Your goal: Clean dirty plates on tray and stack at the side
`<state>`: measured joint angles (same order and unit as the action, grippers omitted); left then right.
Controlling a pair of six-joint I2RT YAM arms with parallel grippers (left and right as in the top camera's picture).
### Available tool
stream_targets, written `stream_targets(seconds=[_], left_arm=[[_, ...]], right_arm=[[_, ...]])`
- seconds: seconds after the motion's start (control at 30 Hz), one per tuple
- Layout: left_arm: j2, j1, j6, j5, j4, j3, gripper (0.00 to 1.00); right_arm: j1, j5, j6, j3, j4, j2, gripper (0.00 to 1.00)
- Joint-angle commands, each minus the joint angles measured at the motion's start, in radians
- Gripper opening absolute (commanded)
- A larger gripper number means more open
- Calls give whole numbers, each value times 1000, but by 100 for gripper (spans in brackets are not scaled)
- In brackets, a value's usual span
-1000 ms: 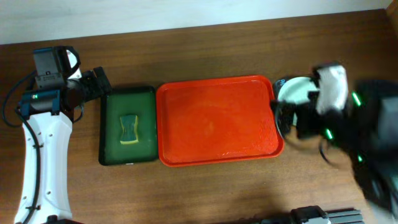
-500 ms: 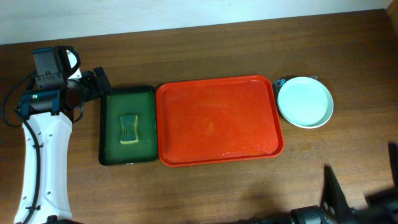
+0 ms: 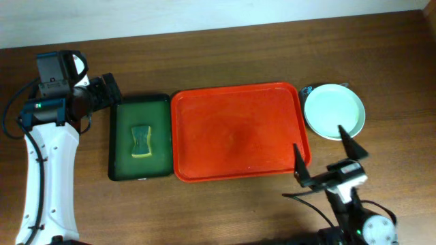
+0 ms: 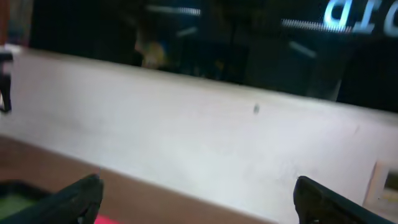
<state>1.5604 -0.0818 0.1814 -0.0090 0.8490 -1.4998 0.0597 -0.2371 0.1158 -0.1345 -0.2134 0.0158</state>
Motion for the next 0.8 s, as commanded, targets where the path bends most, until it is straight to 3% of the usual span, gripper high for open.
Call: stream_targets(seconds=[0.0,0.3,0.77], left_arm=[[-15,-2,12,-6,0,-15,99],[-15,-2,12,-6,0,-15,99],[-15,-2,13,-6,0,-15,99]], right_arm=[[5,5,4,85,-2,-12,98],[5,9,8,129,272,-11,98],[6,9,8,129,270,-7,98]])
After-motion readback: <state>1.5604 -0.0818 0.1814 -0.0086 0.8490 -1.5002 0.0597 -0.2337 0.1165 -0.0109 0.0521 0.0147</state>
